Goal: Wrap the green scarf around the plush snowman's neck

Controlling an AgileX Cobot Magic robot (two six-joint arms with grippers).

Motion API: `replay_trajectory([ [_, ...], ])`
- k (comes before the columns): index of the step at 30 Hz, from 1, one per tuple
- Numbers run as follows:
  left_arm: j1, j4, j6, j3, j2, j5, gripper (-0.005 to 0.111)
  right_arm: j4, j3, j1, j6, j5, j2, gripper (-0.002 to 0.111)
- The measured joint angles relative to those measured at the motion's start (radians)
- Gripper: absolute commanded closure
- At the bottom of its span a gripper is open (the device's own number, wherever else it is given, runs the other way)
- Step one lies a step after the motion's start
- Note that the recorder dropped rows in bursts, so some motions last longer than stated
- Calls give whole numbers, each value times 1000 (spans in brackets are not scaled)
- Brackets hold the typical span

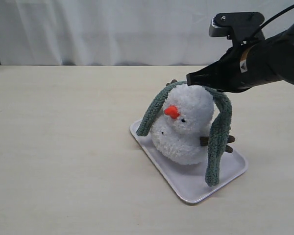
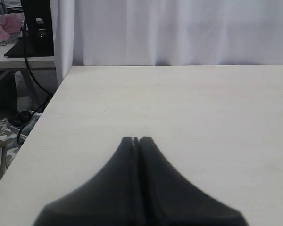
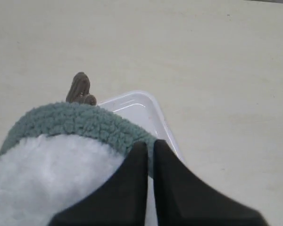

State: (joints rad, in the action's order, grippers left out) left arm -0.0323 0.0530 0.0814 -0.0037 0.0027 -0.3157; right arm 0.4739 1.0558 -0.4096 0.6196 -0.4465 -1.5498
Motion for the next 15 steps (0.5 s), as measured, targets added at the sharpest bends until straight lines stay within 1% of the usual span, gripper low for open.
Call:
replay_trajectory([
  [6, 0, 0, 0, 0, 0, 0, 107, 146, 0, 0, 84, 10, -79, 104],
  [15, 0, 0, 0, 0, 0, 0, 107, 158, 0, 0, 103, 66, -135, 104],
])
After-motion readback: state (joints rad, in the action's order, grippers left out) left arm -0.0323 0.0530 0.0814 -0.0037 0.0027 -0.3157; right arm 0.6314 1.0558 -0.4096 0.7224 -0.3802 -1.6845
